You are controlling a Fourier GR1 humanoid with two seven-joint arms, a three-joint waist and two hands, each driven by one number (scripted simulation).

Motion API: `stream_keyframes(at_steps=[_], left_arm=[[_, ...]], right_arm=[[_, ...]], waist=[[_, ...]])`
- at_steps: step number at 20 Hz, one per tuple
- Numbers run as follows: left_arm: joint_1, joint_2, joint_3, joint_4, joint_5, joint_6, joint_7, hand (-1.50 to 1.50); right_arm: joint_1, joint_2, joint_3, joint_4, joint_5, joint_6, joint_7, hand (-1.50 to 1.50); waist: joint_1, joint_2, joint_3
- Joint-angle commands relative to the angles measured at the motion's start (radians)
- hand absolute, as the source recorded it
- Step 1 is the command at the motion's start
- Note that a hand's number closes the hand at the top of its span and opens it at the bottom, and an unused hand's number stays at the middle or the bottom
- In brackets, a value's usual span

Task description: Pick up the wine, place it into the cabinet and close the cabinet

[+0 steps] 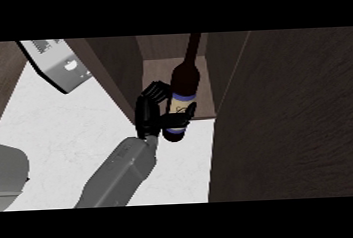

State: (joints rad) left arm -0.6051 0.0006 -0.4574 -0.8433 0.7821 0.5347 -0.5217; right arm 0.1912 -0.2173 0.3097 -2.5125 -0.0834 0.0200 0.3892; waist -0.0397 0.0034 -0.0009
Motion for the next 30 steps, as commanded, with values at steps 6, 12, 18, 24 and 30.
stream_keyframes(at_steps=[6,12,18,24,30], left_arm=[[-0.132,-0.001,0.020,0.187,0.100,-0.041,-0.038,1.50],[-0.288,-0.001,0.108,0.301,0.106,-0.034,0.017,1.50],[-0.375,0.015,0.157,0.407,0.113,-0.074,0.012,1.50],[-0.487,0.042,0.168,0.529,0.055,0.008,0.005,1.50],[-0.543,0.051,0.126,0.621,-0.025,0.138,0.006,-1.50]], right_arm=[[0.069,-0.002,-0.026,-0.164,-0.109,0.026,0.048,-1.50],[0.089,0.034,0.034,-0.163,-0.051,0.012,0.036,-1.50],[0.139,0.018,-0.018,-0.181,-0.124,0.059,0.001,-1.50],[0.050,0.032,-0.043,-0.119,-0.120,0.055,0.022,-1.50],[0.060,0.043,-0.027,-0.103,-0.099,0.059,0.016,-1.50]], waist=[[-0.003,0.002,0.001],[-0.003,0.001,0.000],[-0.020,0.004,0.001],[-0.011,0.010,0.001],[-0.004,0.006,0.002]])
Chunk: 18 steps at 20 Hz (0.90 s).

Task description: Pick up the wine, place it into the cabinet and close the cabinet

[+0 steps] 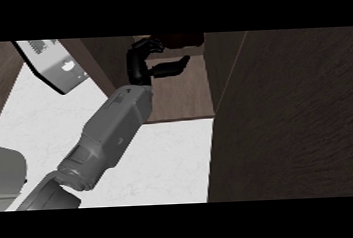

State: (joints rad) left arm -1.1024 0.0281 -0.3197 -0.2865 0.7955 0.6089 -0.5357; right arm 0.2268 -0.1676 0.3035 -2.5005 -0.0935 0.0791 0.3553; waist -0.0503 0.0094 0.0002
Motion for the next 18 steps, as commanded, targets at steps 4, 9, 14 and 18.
stream_keyframes(at_steps=[4,9,14,18], left_arm=[[-0.097,0.044,-0.017,0.151,-0.065,0.067,0.052,-1.50],[-0.056,0.048,-0.009,0.190,-0.077,0.056,0.029,-1.50],[-0.073,0.060,-0.008,0.217,-0.097,0.053,0.036,-1.50],[-0.067,0.044,-0.002,0.215,-0.107,0.065,0.000,-1.50]], right_arm=[[0.001,-0.004,-0.014,-0.135,-0.080,-0.004,0.065,-1.50],[0.029,0.003,0.022,-0.165,-0.081,0.003,0.078,-1.50],[0.024,0.008,0.024,-0.133,-0.065,0.013,0.052,-1.50],[0.012,0.017,0.019,-0.118,-0.074,0.008,0.053,-1.50]], waist=[[-0.018,0.010,0.000],[-0.020,0.009,-0.001],[-0.022,0.011,-0.001],[-0.019,0.013,-0.001]])
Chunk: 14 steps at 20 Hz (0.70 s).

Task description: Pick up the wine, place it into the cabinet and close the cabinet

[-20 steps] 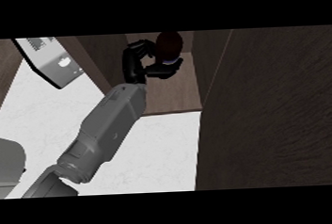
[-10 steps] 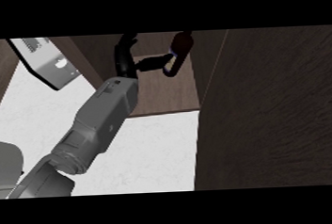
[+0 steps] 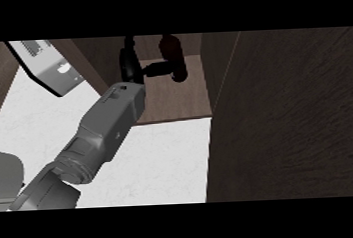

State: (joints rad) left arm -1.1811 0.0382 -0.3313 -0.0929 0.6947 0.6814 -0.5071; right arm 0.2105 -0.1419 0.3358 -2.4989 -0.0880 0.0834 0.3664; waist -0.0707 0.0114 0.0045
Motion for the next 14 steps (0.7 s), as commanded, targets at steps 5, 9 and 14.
stream_keyframes(at_steps=[5,9,14], left_arm=[[-0.020,0.063,0.014,0.001,-0.019,-0.073,-0.035,-1.50],[0.027,0.054,0.017,-0.031,-0.032,-0.167,-0.105,-1.50],[0.063,0.016,0.053,-0.119,-0.008,-0.225,-0.151,-1.50]], right_arm=[[0.072,-0.015,-0.001,-0.150,-0.072,0.016,0.032,-1.50],[0.046,0.000,0.005,-0.128,-0.043,0.004,0.030,-1.50],[0.130,-0.028,-0.026,-0.177,-0.089,0.023,0.017,-1.50]], waist=[[0.001,0.007,-0.005],[0.018,0.004,-0.005],[0.044,-0.012,-0.004]])
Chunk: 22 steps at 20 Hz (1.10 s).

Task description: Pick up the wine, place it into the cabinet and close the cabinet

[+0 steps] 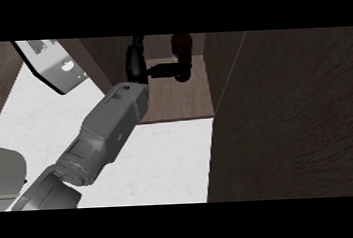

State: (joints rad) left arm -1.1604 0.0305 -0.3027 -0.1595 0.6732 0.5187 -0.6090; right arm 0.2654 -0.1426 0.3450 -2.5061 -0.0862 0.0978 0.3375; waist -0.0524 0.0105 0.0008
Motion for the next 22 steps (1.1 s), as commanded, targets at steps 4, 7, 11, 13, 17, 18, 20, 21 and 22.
stream_keyframes(at_steps=[4,7,11,13,17,18,20,21,22], left_arm=[[0.037,0.032,0.039,-0.077,0.007,-0.090,-0.065,-1.50],[0.084,0.027,0.031,-0.140,0.000,-0.126,-0.048,-1.50],[0.147,0.004,0.011,-0.261,-0.011,-0.101,-0.026,-1.50],[0.165,-0.001,0.004,-0.312,-0.020,-0.086,-0.021,-1.50],[0.215,0.046,-0.003,-0.412,-0.028,-0.116,0.013,-1.50],[0.299,-0.027,-0.055,-0.504,-0.045,-0.055,0.030,-1.50],[0.333,0.025,-0.054,-0.576,-0.045,-0.063,0.054,-1.50],[0.345,0.033,-0.061,-0.630,-0.047,-0.069,0.089,-1.50],[0.420,-0.022,-0.111,-0.651,-0.065,-0.046,0.052,-1.50]], right_arm=[[0.059,-0.033,-0.057,-0.182,-0.110,0.008,0.064,-1.50],[0.085,-0.012,-0.007,-0.191,-0.052,-0.012,0.061,-1.50],[0.113,0.006,0.052,-0.197,0.011,-0.035,0.057,-1.50],[0.064,-0.019,-0.008,-0.219,-0.050,-0.029,0.104,-1.50],[0.003,0.004,0.023,-0.214,0.010,-0.076,0.144,-1.50],[0.085,-0.020,-0.010,-0.149,-0.024,-0.023,0.029,-1.50],[0.083,-0.009,0.029,-0.202,-0.010,-0.053,0.085,-1.50],[0.007,-0.010,0.003,-0.150,-0.018,-0.049,0.088,-1.50],[0.082,-0.019,0.059,-0.207,0.010,-0.051,0.098,-1.50]], waist=[[0.026,-0.009,-0.001],[0.044,-0.018,-0.001],[0.062,-0.028,-0.001],[0.064,-0.024,-0.001],[0.062,-0.020,-0.002],[0.073,-0.030,0.000],[0.071,-0.029,-0.001],[0.072,-0.023,-0.001],[0.079,-0.037,-0.001]])
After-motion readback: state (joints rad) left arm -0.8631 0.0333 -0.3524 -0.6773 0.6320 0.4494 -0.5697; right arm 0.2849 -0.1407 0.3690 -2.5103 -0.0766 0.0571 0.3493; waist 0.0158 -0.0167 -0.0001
